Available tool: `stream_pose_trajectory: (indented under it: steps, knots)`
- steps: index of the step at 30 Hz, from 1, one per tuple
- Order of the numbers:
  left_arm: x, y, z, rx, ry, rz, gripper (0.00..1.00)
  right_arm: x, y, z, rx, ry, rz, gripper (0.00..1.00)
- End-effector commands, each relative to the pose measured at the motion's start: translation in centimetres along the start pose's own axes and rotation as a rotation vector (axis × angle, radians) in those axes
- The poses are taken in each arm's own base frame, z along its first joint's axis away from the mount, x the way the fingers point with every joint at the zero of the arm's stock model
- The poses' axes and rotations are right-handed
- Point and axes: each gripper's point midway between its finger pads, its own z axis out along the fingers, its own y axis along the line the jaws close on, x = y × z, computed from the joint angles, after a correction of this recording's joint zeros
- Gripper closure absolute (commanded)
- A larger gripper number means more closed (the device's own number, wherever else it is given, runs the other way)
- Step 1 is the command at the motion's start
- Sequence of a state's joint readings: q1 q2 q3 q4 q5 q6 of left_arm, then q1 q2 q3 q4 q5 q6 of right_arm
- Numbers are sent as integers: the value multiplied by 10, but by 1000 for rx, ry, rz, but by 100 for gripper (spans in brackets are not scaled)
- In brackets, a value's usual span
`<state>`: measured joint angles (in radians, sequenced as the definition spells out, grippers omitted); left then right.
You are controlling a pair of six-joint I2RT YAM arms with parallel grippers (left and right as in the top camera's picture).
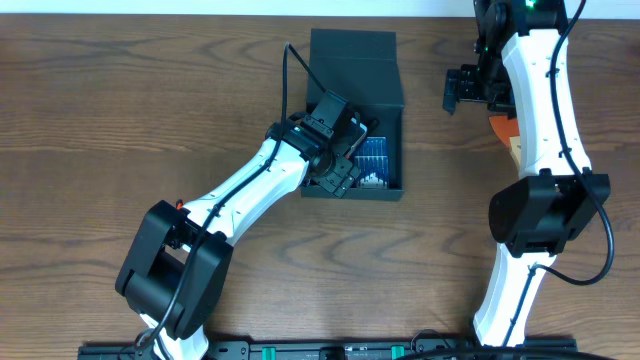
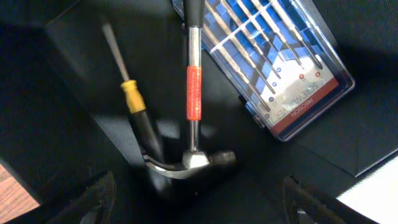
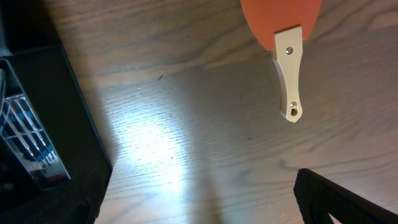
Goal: Pack container
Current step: 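Lower the hammer into the box and open the left gripper, then move the left gripper back over the red-handled pliers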
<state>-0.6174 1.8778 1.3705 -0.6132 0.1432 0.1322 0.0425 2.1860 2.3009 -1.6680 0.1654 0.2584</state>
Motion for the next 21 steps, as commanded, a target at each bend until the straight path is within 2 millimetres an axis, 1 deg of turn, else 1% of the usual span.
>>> stream_pose_trajectory:
  steps: [1, 4, 6, 9, 11, 13, 15, 16, 18, 19, 20, 21]
  knots:
    - [-10, 0, -1, 1, -19, 12, 16, -2, 1, -2, 0, -11, -11, 1]
    - [-23, 1, -11, -2, -45, 6, 16, -2, 1, -2, 0, -11, -11, 1]
    - [-36, 2, -25, -5, -66, -3, 17, -2, 1, -2, 0, -11, -11, 1]
    - [-59, 8, -55, -24, -103, -35, 17, -2, 1, -2, 0, -11, -11, 1]
    - [-69, 21, -77, -81, -120, -98, 17, -2, 1, -2, 0, -11, -11, 1]
    - [-72, 44, -97, -177, -126, -205, 17, -2, 1, -2, 0, -11, -11, 1]
    - [-62, 73, -115, -281, -110, -361, 17, -2, 1, -2, 0, -11, -11, 1]
    - [-50, 89, -120, -325, -90, -458, 16, -2, 1, -2, 0, -11, -11, 1]
    - [-23, 113, -126, -364, -27, -629, 16, -2, 1, -2, 0, -11, -11, 1]
    - [-9, 122, -128, -379, 10, -693, 14, -2, 1, -2, 0, -11, -11, 1]
    - [7, 133, -131, -396, 54, -746, 12, -2, 1, -2, 0, -11, -11, 1]
    - [19, 141, -133, -403, 88, -772, 12, -2, 1, -2, 0, -11, -11, 1]
